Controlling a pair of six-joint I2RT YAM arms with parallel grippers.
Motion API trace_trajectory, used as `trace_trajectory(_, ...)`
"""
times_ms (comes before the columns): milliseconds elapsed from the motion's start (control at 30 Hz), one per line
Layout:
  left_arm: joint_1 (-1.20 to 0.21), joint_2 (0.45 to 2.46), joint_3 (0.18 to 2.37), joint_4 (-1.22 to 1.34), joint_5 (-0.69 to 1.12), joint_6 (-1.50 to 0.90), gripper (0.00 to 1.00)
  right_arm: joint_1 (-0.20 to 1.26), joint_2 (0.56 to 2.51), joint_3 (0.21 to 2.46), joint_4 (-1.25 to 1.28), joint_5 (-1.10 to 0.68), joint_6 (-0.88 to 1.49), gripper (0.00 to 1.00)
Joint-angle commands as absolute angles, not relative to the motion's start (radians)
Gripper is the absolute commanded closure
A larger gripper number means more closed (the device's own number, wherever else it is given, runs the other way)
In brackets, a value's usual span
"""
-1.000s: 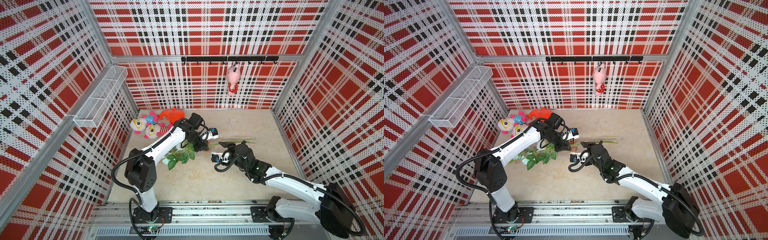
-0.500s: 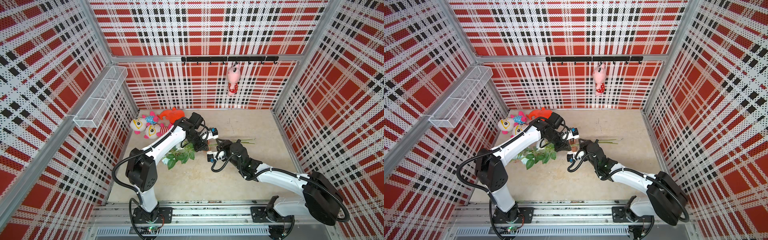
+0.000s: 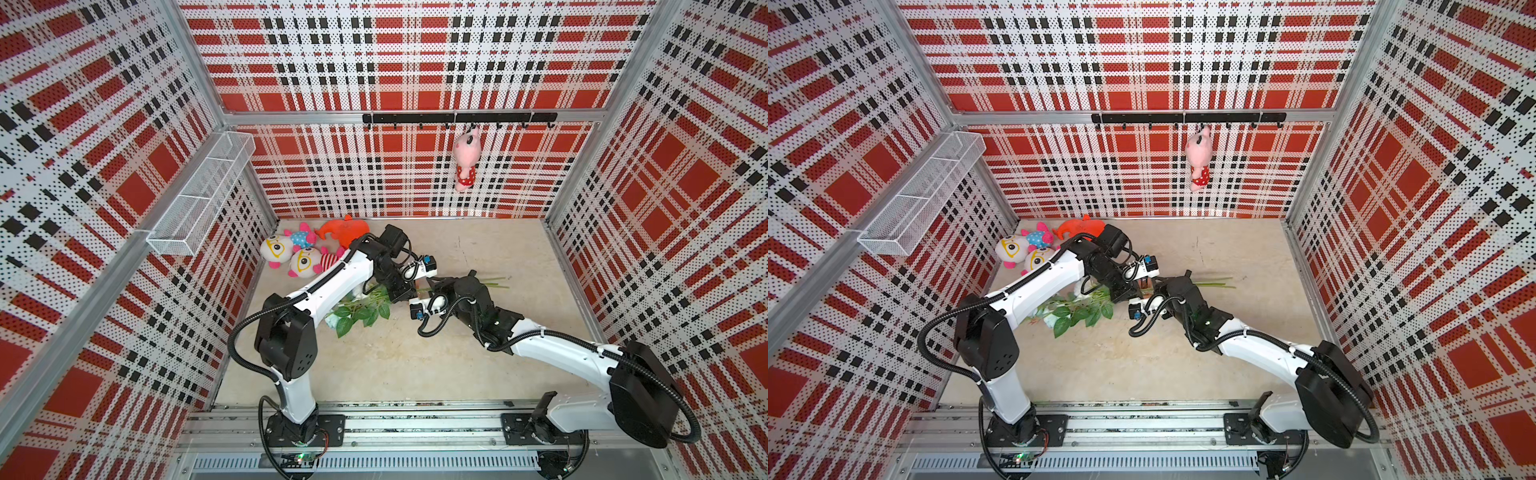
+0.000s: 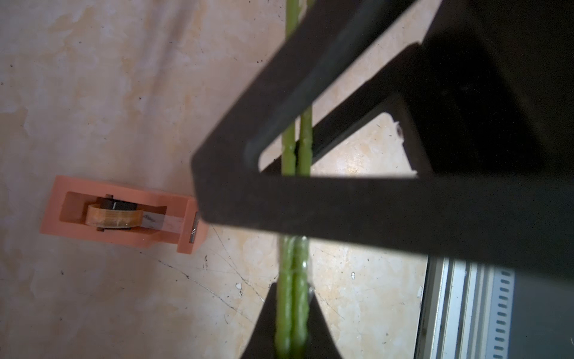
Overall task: Wrap bouquets with tape
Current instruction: Wrap the tape around the bouquet.
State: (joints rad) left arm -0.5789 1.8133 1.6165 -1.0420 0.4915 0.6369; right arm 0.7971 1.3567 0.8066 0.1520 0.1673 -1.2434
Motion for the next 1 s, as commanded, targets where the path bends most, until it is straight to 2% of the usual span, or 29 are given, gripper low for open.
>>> trace_trajectory(0, -0.588, 1.819, 1.643, -1.092, 0.546, 0.711, 1.00, 0.798, 1.382, 0.839, 0.086, 0.114, -1.212, 0.60)
trace_trajectory(467, -0.586, 1.825, 1.640, -1.092, 0.551, 0.716, 1.00, 0.790, 1.408, 0.878, 0.043, 0.103, -1.176, 0.66)
trace_trajectory(967, -0.596, 1.841, 1.645, -1.088, 0.558, 0.712, 1.00, 0.784, 1.382, 0.867, -0.006, 0.117, -1.152, 1.00)
